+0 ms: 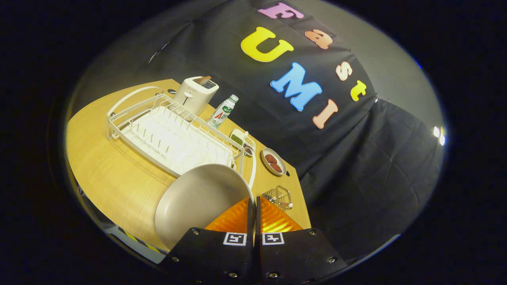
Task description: Take the plate from the dish rack, then take the spoon from the basket and place it into the plate.
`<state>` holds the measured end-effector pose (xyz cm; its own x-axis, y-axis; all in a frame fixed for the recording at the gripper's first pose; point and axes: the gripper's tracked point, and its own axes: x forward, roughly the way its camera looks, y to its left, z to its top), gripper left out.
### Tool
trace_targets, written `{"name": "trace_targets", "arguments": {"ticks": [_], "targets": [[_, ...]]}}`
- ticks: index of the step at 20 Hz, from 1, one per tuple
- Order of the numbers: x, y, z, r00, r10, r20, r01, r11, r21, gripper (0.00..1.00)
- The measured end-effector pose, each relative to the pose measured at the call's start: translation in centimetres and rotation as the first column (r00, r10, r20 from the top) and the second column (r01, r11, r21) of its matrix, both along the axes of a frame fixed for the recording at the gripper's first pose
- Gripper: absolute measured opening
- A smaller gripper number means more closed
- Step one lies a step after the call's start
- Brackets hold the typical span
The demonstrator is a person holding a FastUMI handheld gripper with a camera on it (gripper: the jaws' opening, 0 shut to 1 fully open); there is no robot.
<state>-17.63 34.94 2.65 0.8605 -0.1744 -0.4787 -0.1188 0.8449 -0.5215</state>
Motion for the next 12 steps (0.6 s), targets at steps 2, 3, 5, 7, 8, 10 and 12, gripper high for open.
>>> {"name": "trace_targets", "arguments": {"ticks": [2, 3, 5, 7, 8, 10, 12], "targets": [[-0.7, -0.8, -1.8, 0.999, -0.016, -0.035, 0.016, 1.0, 0.0, 0.0], [-1.0, -1.2, -2.5, 0.998, -0.025, -0.051, 0.025, 1.0, -0.006, 0.0], [-0.9, -2.4, -3.5, 0.997, -0.041, -0.063, 0.039, 0.999, -0.028, 0.0], [-1.1, -2.6, -4.4, 0.996, -0.049, -0.081, 0.046, 0.998, -0.04, 0.0], [-0.9, -2.9, -4.4, 0.995, -0.053, -0.08, 0.049, 0.997, -0.053, 0.0], [-0.5, -3.1, -4.4, 0.996, -0.052, -0.074, 0.047, 0.996, -0.07, 0.0], [-0.2, -3.1, -4.9, 0.995, -0.05, -0.082, 0.044, 0.996, -0.073, 0.0]]}}
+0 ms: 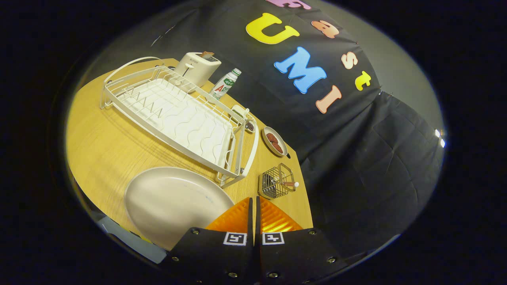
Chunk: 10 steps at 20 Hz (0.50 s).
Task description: Take the plate from the dish rack, then take the spoon from the basket and place it into the plate.
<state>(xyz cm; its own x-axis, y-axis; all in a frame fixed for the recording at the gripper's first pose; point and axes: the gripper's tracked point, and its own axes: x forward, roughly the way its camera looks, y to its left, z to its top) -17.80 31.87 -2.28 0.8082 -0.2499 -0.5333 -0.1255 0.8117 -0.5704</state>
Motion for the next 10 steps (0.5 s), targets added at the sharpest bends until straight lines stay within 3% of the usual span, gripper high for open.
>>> {"name": "trace_targets", "arguments": {"ticks": [10], "targets": [[-0.3, -1.5, -1.5, 0.998, -0.038, -0.046, 0.039, 0.999, 0.02, 0.0]]}}
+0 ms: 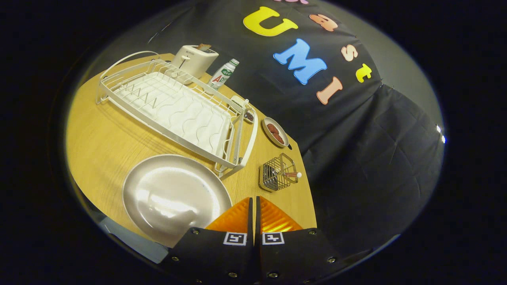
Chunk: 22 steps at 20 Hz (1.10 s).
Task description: Take the plate from the dish rack, then take the spoon from the basket and place it into the plate.
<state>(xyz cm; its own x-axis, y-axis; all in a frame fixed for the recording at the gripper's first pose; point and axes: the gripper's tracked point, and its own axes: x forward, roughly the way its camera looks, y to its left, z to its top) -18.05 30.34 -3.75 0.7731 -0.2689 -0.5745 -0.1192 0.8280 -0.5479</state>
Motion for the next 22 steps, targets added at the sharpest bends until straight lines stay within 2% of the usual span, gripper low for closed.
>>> {"name": "trace_targets", "arguments": {"ticks": [5, 10, 13, 17, 21, 22], "targets": [[0.4, -0.5, 0.2, 1.0, 0.002, -0.001, -0.002, 1.0, 0.031, 0.0], [1.5, -2.7, 1.3, 0.999, -0.045, 0.009, 0.045, 0.997, 0.063, 0.0], [3.0, -4.0, 1.5, 0.998, -0.056, 0.003, 0.056, 0.993, 0.105, 0.01], [5.1, -6.5, 0.9, 0.994, -0.105, -0.019, 0.106, 0.987, 0.118, 0.01], [7.0, -9.0, 1.0, 0.986, -0.168, -0.017, 0.168, 0.976, 0.138, 0.08], [7.9, -9.7, 0.7, 0.984, -0.179, -0.019, 0.179, 0.971, 0.155, 0.16]]}}
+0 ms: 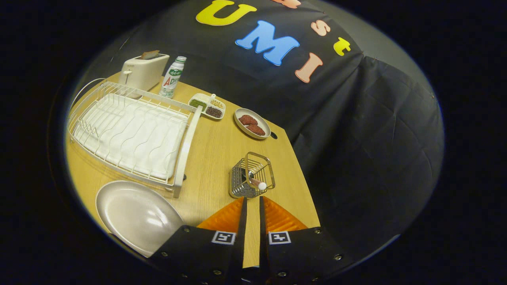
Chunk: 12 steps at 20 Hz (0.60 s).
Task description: Take the plate from the dish rack, then take the spoon from the basket and place it into the plate.
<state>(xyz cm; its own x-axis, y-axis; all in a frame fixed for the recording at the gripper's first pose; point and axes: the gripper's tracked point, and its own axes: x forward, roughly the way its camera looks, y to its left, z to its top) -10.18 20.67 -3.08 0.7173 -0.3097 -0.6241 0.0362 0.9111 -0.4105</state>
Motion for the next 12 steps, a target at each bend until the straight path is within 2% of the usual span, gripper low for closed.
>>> {"name": "trace_targets", "arguments": {"ticks": [5, 12], "targets": [[2.3, -1.5, -0.6, 0.999, -0.033, -0.004, 0.033, 0.999, 0.036, 0.2], [3.9, -1.6, -2.2, 0.999, -0.02, -0.038, 0.022, 0.998, 0.057, 0.2]]}}
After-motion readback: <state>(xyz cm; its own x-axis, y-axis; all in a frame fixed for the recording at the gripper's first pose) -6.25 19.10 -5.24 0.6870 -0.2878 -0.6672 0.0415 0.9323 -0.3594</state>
